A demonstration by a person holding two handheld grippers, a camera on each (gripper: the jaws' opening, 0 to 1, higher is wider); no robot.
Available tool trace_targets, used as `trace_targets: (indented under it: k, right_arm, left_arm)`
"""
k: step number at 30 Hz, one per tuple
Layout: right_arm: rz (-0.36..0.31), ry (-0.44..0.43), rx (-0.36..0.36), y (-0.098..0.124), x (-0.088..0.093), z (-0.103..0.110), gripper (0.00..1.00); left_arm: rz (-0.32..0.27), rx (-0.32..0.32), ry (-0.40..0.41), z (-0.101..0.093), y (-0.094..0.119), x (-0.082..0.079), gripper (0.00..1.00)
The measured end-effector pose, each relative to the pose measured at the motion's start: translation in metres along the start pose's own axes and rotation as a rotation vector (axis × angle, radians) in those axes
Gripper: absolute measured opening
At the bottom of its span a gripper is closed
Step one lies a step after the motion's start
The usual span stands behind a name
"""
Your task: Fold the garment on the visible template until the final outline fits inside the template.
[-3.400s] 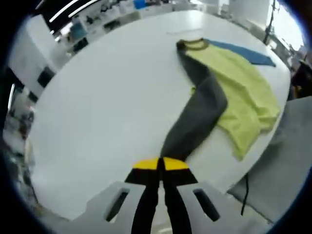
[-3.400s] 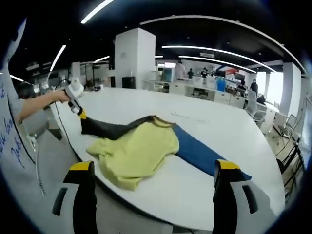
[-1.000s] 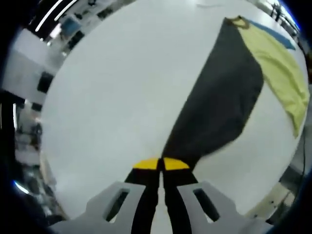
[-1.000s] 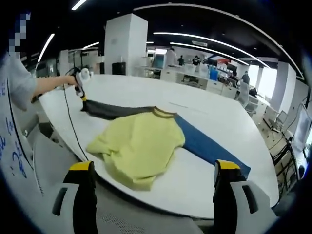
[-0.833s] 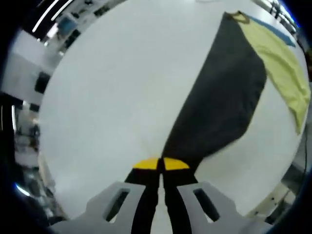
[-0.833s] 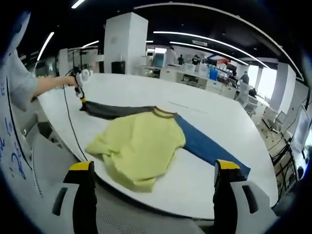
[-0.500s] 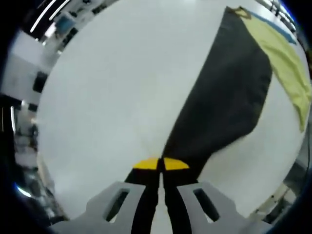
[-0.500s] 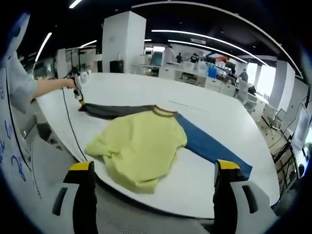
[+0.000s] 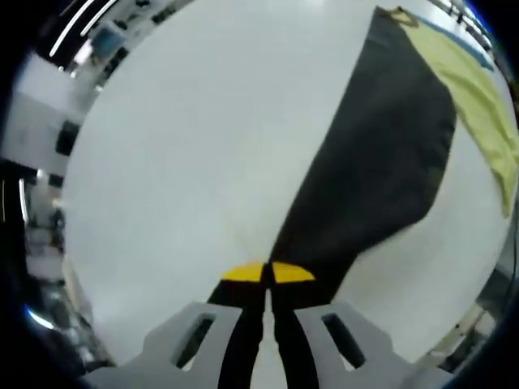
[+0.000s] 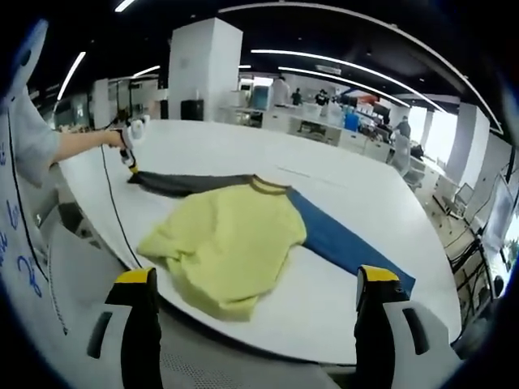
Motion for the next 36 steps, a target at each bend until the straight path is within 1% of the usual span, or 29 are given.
trace_targets:
  k: [3,6,9,13,16,18,22,24,31,36]
  right_arm:
    - [0.004,0.010,-0.008,-0.001,0.000,0.001,1.00]
    - [-0.001,-0.005,-0.009,-0.001,0.000,0.000,1.00]
    - [0.011,0.014,-0.008,-0.001,0.000,0.000,1.00]
    - [-0.001,0.018,-0.004,0.000,-0.003,0.000,1.00]
    - [0.001,0.016,-0.004,-0.001,-0.003,0.001,1.00]
    - [0.003,0.018,-0.007,-0.002,-0.003,0.002,1.00]
    - [0.006,0.017,-0.007,-0.001,-0.002,0.002,1.00]
    - [0.007,0.017,-0.006,-0.001,-0.002,0.001,1.00]
    - [0.015,0.016,-0.007,-0.003,-0.001,0.001,1.00]
    - [0.011,0.019,-0.016,-0.006,-0.005,0.003,1.00]
  left_arm:
    - [0.007,0.004,-0.002,-0.001,-0.002,0.001,0.00]
    - [0.022,0.002,-0.015,0.001,-0.007,0.000,0.00]
    - [0.026,-0.004,-0.016,0.002,-0.010,-0.002,0.00]
    - [0.019,-0.002,-0.014,0.002,-0.011,-0.001,0.00]
    - [0.012,0.005,0.006,0.005,-0.011,-0.001,0.00]
    - [0.013,0.005,0.005,0.005,-0.011,-0.002,0.00]
    - [0.006,-0.017,-0.008,0.008,-0.013,-0.004,0.00]
    - [0.011,-0.016,-0.009,0.009,-0.013,-0.005,0.00]
    - [-0.001,-0.050,-0.033,0.015,-0.017,-0.013,0.00]
    - [-0.002,-0.043,-0.027,0.015,-0.016,-0.013,0.00]
Point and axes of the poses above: the point that each gripper's makers call its tool centre point, and the gripper's own axes: y roughly backward along the fingers, z roughly to its left, x roughly out of its underside, the point moved 2 cm from there along y, roughly backward along the fingers, and after that the axes turned 1 degree about -z, right-handed, at the moved point
